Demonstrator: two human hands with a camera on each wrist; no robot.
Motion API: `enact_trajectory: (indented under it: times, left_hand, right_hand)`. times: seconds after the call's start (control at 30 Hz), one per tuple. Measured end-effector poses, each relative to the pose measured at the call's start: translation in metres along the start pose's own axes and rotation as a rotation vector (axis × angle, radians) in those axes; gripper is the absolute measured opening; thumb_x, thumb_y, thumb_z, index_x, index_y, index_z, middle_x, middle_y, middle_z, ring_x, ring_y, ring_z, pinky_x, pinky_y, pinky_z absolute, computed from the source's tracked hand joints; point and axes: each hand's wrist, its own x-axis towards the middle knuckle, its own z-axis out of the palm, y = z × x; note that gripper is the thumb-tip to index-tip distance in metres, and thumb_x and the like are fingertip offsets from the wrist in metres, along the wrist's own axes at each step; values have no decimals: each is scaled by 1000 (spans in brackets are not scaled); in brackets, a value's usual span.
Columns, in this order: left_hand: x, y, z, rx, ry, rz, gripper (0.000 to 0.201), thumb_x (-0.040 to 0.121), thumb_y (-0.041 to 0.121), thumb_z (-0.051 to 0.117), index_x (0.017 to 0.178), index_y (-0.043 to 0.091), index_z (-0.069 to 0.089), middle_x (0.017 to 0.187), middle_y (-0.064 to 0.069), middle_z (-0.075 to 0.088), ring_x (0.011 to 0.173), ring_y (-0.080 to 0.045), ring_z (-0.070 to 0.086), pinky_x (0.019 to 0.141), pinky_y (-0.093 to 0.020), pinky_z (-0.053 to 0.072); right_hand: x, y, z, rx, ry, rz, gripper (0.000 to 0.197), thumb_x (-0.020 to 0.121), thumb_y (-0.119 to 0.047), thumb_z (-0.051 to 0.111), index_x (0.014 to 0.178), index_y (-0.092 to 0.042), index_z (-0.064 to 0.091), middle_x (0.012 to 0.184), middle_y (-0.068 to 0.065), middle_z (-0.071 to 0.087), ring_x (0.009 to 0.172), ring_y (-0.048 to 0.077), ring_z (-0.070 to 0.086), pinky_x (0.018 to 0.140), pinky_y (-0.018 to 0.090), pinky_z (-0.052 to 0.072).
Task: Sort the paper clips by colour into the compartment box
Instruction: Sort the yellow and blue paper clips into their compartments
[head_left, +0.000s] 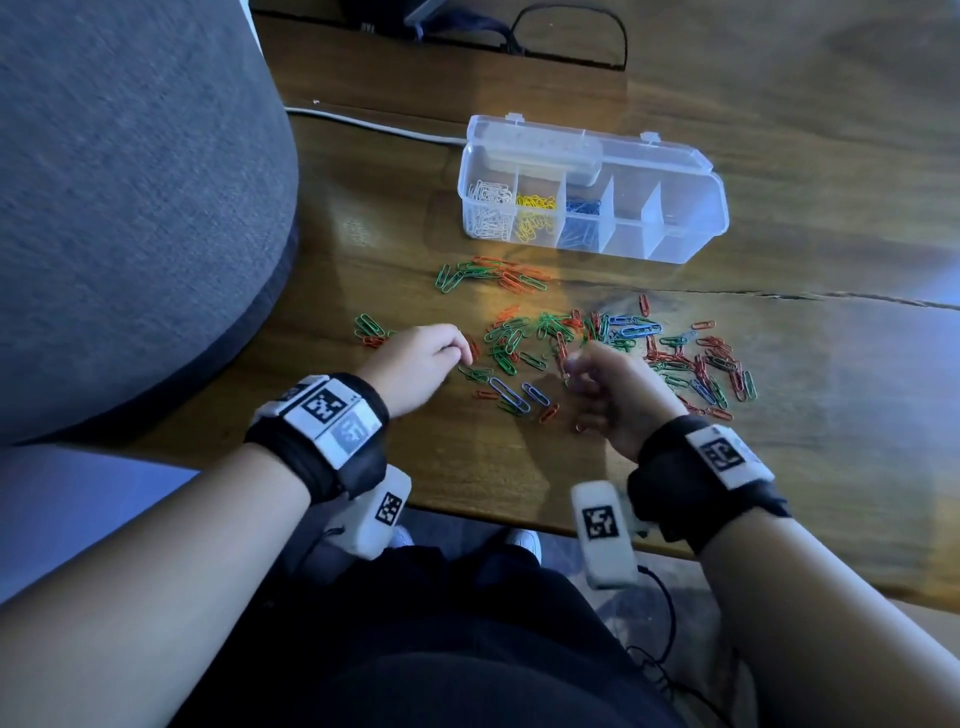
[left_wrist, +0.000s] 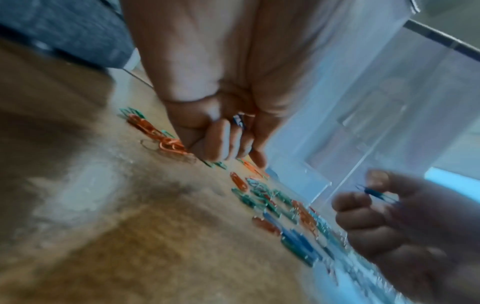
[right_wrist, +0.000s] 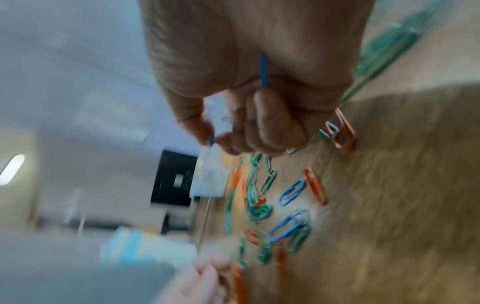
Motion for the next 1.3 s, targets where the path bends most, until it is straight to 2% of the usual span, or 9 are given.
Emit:
enact_trajectory:
  times: [0.1,0.23,0.4,0.57,0.8,0.97,1.07,1.2,1.3]
  left_hand:
    - [1,2,2,-329,-31,-51,32,94,1,37,79,18,59,65,0,47,54,-13,38,51,-26,32]
    - [2,16,14,-122,-53,-9,29,95,7,39,88,19,64,69,2,55,53,-14,41,53,-27,32]
    - [3,32,26,336,-65,156,16,93,25,51,103,17,61,77,0,60,71,-20,57,63,-30,43]
    - [8,33,31,492,-67,201,13,87,12,55,96,18,62,89,-4,66,83,-25,61,66,-31,44]
    - [16,35,27,481,-167,145,9,85,12,53,81,19,52,86,-1,58,85,-24,56,71,-29,41]
    - [12,27,17,28,-157,-3,20,91,19,50,71,20,47,70,0,48,66,-17,44,65,-28,34]
    - [3,28,13,-509,-147,-47,29,93,15,45,65,18,47,64,2,44,51,-7,40,49,-16,35]
    - [7,40,8,-711,-37,42,31,97,10,43,67,10,51,73,-6,53,49,-6,32,42,-14,27]
    - [21,56,5,-845,23,43,30,97,6,43,68,8,51,69,-5,53,42,-2,30,39,-12,24]
  right_hand:
    - [-4,2,-8,442,-243,67,4,51,-16,48,53,-15,45,53,-2,30,41,9,26,35,17,29]
    - [-5,2,-8,497,-220,-5,11,58,-13,39,64,-14,49,66,0,45,48,10,39,38,15,36]
    - [4,7,-1,-281,165,-137,12,80,-9,61,70,-16,63,55,-3,51,36,5,42,35,15,33]
    - [1,17,12,-1170,285,-345,12,80,-20,61,88,-24,69,91,1,68,86,22,62,70,25,42]
    - [5,10,19,-1325,223,-276,4,81,-22,57,82,-19,59,97,8,65,93,30,60,70,28,42]
    - [1,7,21,-1383,151,-268,19,80,-26,56,65,-18,48,79,4,55,76,26,54,62,28,37]
    - [2,4,15,-1177,103,-211,26,79,-24,60,57,-19,48,62,0,52,61,21,54,50,24,38]
    - [1,-21,-7,-125,-22,22,28,82,-6,38,56,-16,43,58,1,40,38,9,36,33,10,19]
    - [1,-50,-22,237,-53,35,14,64,-1,36,58,-14,36,57,2,47,41,9,37,30,12,16]
